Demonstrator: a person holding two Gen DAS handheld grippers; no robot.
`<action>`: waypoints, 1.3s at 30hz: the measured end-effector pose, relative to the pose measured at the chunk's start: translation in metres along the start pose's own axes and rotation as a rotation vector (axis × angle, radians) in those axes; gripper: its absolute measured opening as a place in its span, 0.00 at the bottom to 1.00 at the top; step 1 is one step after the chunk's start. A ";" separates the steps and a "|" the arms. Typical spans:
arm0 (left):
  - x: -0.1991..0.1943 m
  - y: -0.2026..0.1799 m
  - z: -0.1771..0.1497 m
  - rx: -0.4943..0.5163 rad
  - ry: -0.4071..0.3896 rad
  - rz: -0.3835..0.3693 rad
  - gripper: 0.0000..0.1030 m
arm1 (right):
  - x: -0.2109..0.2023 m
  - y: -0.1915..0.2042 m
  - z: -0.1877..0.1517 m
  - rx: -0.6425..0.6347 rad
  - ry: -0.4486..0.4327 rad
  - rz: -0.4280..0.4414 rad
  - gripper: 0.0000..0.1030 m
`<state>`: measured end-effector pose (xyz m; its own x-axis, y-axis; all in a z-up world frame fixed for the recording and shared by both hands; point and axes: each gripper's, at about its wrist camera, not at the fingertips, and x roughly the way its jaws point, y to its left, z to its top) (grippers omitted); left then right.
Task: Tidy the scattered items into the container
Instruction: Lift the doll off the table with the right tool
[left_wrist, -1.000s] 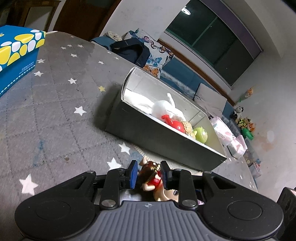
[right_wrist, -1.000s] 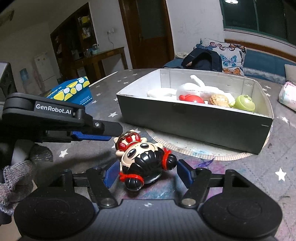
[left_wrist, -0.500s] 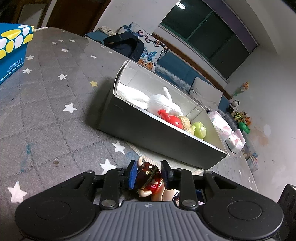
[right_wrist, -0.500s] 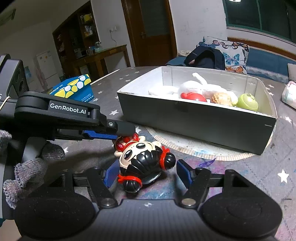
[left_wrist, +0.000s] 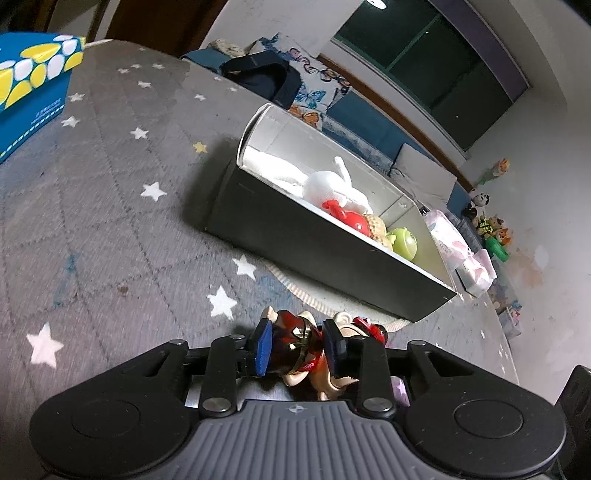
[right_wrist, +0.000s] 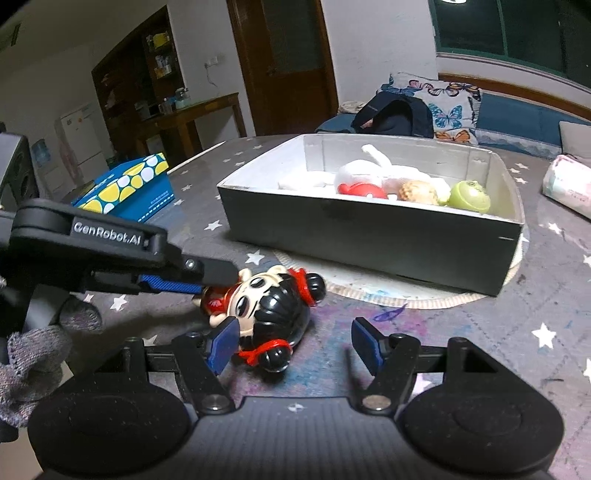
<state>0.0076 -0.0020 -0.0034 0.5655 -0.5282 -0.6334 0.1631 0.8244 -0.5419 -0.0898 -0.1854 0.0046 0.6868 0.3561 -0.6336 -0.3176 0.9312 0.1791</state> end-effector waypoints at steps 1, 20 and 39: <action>0.000 0.001 0.000 -0.010 0.001 -0.001 0.31 | -0.001 -0.001 0.001 0.003 -0.002 0.001 0.65; 0.010 0.012 0.006 -0.078 -0.006 -0.032 0.33 | 0.013 0.013 0.010 0.003 0.018 0.055 0.59; 0.003 0.008 -0.003 -0.123 -0.015 0.005 0.32 | 0.013 0.010 0.006 0.030 0.042 0.063 0.51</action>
<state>0.0081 0.0019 -0.0112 0.5782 -0.5200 -0.6287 0.0601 0.7956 -0.6028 -0.0798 -0.1706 0.0028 0.6374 0.4114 -0.6515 -0.3395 0.9090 0.2418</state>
